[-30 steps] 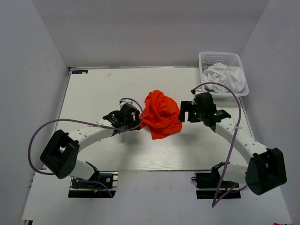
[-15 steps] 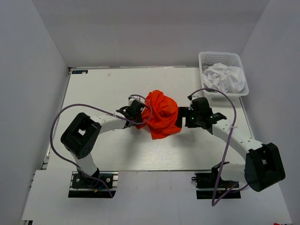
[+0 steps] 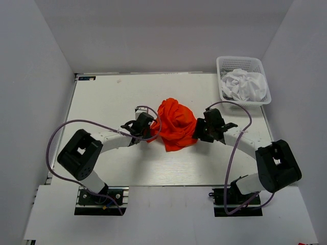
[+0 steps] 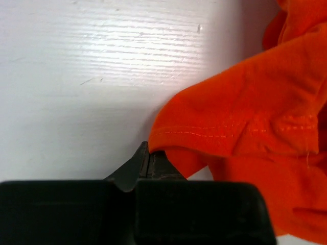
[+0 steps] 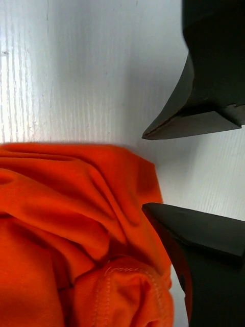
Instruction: Fold and stack the t-shirts
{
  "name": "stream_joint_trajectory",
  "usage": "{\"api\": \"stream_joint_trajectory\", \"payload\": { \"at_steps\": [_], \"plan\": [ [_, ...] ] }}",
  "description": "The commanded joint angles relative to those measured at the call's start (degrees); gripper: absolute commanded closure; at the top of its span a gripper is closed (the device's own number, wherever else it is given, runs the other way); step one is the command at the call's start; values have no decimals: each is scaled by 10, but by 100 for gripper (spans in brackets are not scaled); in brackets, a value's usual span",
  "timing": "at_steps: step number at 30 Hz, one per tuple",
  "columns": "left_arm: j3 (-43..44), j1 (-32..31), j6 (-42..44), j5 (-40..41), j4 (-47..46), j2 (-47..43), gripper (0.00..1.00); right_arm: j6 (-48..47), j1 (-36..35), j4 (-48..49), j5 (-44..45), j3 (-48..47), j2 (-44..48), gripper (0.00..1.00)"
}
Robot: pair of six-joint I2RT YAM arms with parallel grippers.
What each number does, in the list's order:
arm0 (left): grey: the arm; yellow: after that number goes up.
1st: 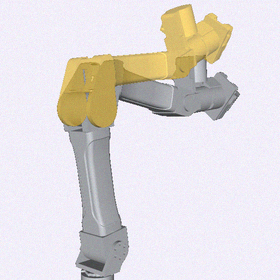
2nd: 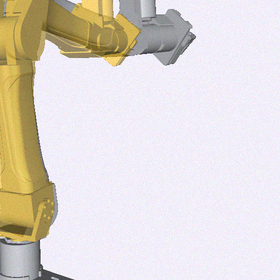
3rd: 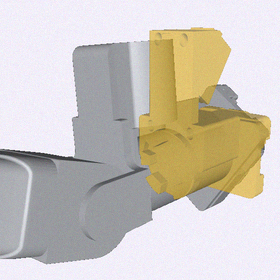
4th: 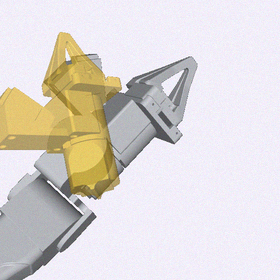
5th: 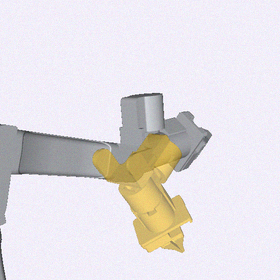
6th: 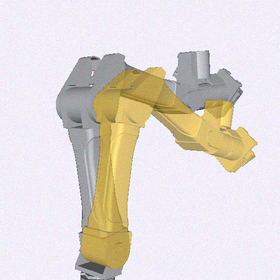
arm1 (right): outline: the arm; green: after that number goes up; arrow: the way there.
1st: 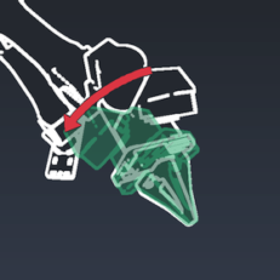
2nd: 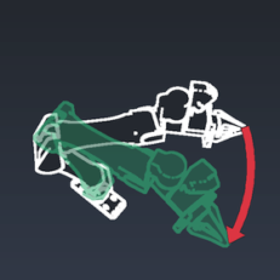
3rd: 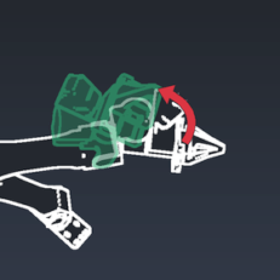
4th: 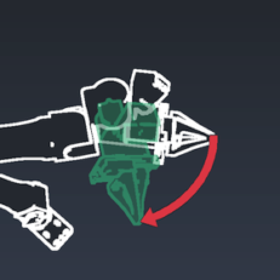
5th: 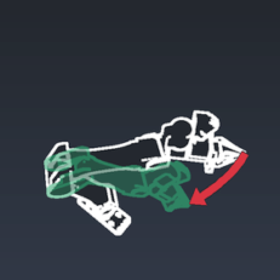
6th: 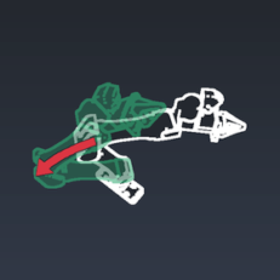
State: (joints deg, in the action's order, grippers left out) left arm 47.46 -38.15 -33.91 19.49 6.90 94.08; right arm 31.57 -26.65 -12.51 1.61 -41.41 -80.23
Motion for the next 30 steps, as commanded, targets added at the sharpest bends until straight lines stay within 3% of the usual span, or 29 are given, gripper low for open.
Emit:
{"api": "stream_joint_trajectory", "payload": {
  "at_steps": [1, 4, 7, 8, 9, 10, 11, 21, 24, 30],
  "plan": [
    [-29, 3, -16, 16, -21, -70, 100, 44, -1, 57, 6, 1, -14, 42],
    [-44, 3, -23, 24, -27, -83, 100, 45, -2, 70, -8, -9, -51, 44],
    [-49, 3, -23, 29, -27, -90, 100, 40, 0, 65, -8, -20, -81, 54],
    [-55, 3, -23, 35, -27, -99, 100, 35, 0, 65, -10, -22, -88, 61],
    [-55, 3, -28, 35, -22, -104, 100, 33, 0, 65, -10, -24, -92, 84],
    [-55, 3, -28, 35, -21, -110, 100, 33, 1, 64, -8, -29, -92, 97],
    [-55, 3, -28, 41, -16, -119, 100, 29, 1, 63, -6, -31, -86, 100],
    [-15, 3, 40, 100, -52, -295, 100, -40, 3, -9, 117, -161, 49, 100],
    [45, 3, 53, 136, -20, -326, 100, -67, 4, -15, 159, -202, 93, 100],
    [87, 3, 89, 190, -33, -415, 100, -128, 7, -17, 236, -285, 160, 100]
  ]
}}
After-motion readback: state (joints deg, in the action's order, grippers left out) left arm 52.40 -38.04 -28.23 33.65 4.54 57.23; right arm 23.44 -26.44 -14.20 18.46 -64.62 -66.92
